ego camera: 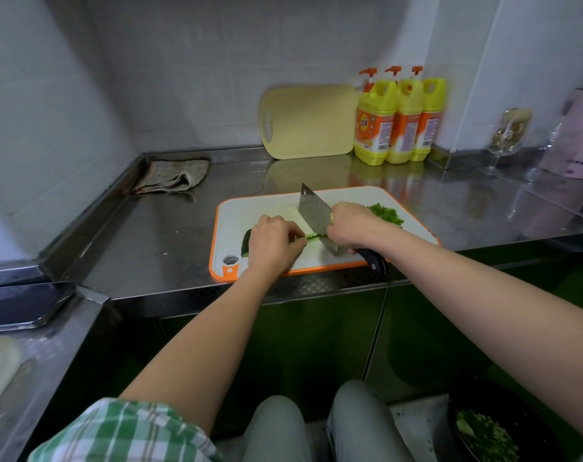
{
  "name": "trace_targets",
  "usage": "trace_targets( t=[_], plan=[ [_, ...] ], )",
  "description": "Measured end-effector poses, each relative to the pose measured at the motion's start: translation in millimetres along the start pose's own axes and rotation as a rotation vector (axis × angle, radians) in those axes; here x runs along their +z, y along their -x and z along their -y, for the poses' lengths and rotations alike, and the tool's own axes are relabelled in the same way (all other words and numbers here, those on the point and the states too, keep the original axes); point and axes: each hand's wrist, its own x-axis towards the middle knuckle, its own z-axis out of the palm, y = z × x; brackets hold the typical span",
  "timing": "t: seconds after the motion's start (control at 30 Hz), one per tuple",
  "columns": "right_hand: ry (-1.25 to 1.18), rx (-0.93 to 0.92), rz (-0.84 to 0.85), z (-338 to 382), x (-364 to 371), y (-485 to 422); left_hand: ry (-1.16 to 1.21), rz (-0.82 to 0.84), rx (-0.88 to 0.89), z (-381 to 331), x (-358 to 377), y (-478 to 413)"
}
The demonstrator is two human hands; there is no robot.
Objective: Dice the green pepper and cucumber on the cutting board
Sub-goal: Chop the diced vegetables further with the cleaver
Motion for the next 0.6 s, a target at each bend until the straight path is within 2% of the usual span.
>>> trace_targets(
  t=[0.27,0.5,0.6],
  plan=[
    [-0.075,-0.048,-0.173,-7,11,-7,0.11,0.027,-0.055,3,2,1],
    [0.033,-0.037,-0.03,-1,-3,-1,0.156,0.036,-0.083,5,3,-1],
    [0.028,-0.01,-0.027,2,3,-4,0.167,0.036,-0.082,5,2,0]
  ],
)
